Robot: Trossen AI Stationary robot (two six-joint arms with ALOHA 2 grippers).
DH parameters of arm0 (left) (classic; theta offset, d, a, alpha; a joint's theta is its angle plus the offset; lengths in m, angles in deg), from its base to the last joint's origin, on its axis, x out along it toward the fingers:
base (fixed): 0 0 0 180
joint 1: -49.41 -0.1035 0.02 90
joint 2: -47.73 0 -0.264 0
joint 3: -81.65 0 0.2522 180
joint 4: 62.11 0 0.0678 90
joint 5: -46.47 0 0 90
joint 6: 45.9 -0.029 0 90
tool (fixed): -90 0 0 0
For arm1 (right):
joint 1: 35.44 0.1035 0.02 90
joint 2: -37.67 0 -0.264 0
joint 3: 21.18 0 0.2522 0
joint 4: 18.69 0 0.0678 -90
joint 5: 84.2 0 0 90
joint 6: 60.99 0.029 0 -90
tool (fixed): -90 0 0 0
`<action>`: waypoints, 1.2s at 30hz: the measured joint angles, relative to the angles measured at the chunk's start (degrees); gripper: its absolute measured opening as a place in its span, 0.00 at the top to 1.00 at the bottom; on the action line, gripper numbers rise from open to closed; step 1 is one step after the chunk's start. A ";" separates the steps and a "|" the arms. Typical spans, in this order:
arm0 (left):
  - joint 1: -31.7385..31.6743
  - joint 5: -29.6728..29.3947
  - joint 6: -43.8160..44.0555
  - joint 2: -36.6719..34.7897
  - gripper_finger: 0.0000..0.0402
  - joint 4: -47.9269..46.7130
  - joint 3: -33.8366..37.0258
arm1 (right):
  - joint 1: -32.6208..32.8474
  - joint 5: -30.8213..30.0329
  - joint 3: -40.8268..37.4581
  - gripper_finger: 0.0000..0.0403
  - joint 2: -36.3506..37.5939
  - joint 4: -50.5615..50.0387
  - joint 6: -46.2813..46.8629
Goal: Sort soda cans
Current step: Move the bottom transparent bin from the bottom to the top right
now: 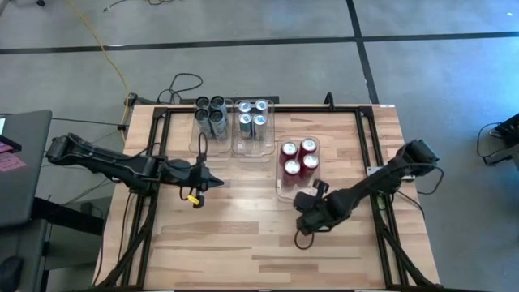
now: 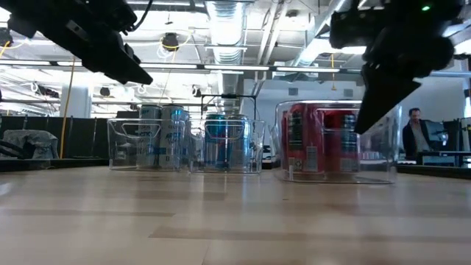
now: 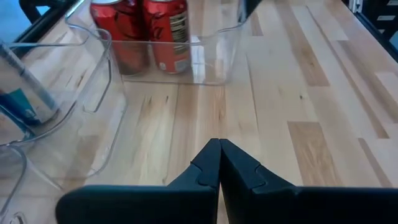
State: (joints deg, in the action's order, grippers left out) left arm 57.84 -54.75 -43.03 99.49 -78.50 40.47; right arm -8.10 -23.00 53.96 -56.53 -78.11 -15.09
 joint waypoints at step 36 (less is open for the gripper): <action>0.02 -1.92 -1.98 -0.13 1.00 -0.55 0.31 | -21.70 1.95 0.02 1.00 0.95 -1.24 -29.89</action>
State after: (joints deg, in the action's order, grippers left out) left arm 57.86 -56.67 -45.01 99.36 -79.05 40.77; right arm -29.80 -21.05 53.99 -55.58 -79.34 -44.98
